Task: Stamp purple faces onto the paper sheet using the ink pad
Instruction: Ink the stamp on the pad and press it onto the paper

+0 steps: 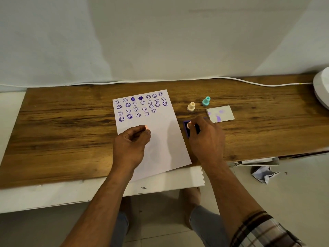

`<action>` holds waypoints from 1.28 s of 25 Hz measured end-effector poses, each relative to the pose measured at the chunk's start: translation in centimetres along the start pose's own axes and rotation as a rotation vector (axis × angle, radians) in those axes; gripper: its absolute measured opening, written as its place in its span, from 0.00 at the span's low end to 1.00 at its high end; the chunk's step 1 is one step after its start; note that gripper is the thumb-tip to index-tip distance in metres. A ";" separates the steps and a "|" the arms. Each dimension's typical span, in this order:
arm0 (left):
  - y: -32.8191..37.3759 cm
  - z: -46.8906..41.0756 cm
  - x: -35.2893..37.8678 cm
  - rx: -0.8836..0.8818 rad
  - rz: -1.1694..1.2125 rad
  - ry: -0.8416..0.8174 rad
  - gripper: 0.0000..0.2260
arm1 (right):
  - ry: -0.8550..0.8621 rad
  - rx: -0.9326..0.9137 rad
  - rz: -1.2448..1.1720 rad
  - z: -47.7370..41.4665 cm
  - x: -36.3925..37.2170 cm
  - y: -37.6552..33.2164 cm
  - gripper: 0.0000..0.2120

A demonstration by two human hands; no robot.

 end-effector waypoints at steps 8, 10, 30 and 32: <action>0.0 0.0 -0.2 -0.008 0.012 0.001 0.08 | -0.029 0.048 0.016 -0.1 0.1 0.8 0.12; 0.0 0.0 -0.2 -0.008 0.007 0.003 0.08 | -0.026 0.043 0.014 -0.1 0.1 0.8 0.11; 0.1 0.0 -1.5 0.087 -0.247 -0.018 0.10 | -0.053 0.147 -0.003 -0.4 1.0 1.2 0.08; 0.5 0.1 -1.3 0.154 -0.362 -0.055 0.10 | -0.066 0.155 0.001 -0.4 1.0 1.2 0.07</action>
Point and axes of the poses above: each hand's wrist, its own z-axis away from the middle knuckle, its own x-axis out of the palm, y = z × x, the point moved 6 cm from there along -z, towards the middle knuckle, and after that the axes turned 6 degrees about x, right-handed, at the moved point
